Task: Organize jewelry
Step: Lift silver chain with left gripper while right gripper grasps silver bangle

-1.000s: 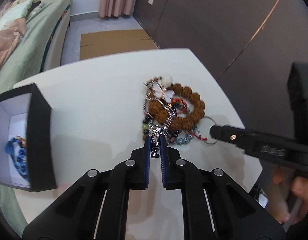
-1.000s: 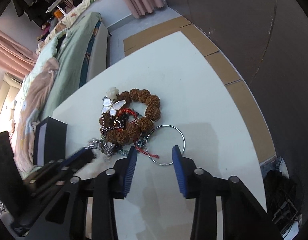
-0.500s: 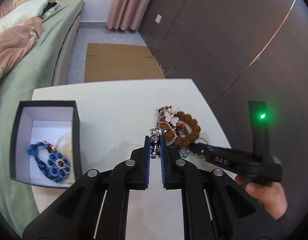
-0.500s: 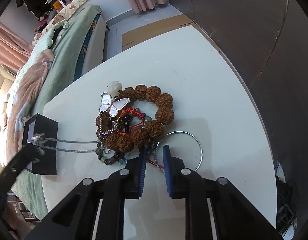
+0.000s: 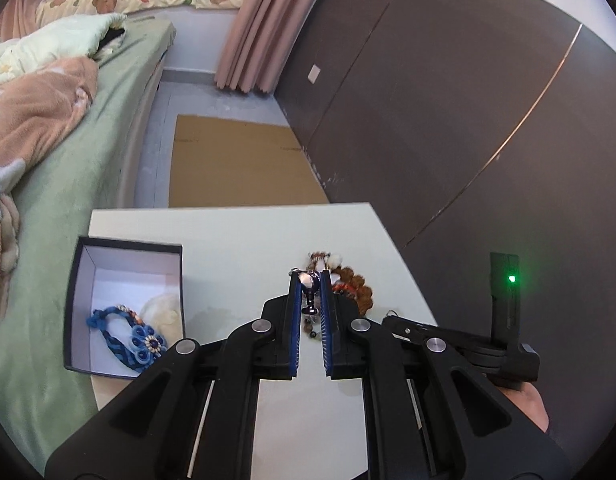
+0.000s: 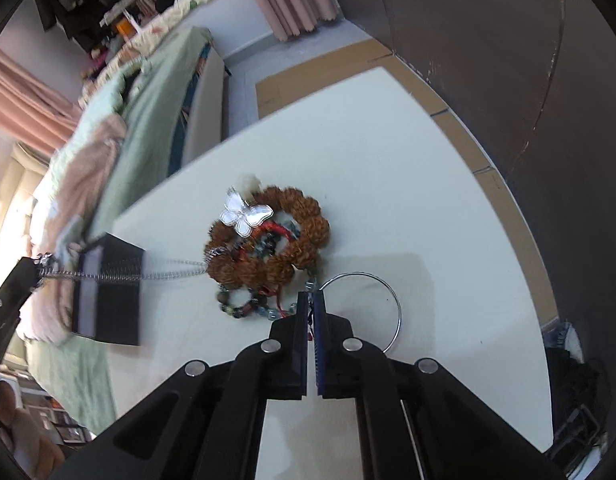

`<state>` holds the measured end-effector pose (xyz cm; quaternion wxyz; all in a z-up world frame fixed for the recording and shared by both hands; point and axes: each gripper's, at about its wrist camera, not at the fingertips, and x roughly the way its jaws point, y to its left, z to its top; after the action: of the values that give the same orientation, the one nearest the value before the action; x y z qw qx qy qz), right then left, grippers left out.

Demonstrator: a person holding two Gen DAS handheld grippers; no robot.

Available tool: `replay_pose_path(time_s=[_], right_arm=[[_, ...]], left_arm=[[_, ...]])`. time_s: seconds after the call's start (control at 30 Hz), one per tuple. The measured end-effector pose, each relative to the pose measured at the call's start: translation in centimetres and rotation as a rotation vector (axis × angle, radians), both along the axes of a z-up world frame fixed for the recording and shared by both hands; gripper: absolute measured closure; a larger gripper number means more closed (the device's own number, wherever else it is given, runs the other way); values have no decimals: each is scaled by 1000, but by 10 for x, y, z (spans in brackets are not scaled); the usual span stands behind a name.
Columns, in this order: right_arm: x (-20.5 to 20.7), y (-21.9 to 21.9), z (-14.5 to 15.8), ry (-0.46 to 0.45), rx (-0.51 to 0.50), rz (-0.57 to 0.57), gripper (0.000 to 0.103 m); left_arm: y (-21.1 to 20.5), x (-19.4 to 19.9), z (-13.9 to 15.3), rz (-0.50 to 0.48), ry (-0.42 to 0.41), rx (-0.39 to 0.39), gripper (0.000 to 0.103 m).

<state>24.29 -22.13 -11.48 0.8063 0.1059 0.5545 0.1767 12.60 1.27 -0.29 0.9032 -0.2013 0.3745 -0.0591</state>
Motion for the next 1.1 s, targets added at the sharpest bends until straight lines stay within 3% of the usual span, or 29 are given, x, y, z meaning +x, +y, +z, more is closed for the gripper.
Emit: replay_pose_path(time_s=[0.43, 0.57, 0.93, 1.1], right_arm=[[-28, -3, 67, -187, 251, 15, 100], [-28, -2, 75, -203, 276, 27, 100], [-21, -7, 80, -194, 326, 7, 100], [-15, -6, 81, -187, 342, 9, 100]], left_arm=[[22, -28, 66, 41, -163, -39, 94], [21, -29, 85, 32, -199, -31, 94], [2, -22, 140, 20, -257, 84, 94], [-1, -21, 144, 32, -255, 101, 94]])
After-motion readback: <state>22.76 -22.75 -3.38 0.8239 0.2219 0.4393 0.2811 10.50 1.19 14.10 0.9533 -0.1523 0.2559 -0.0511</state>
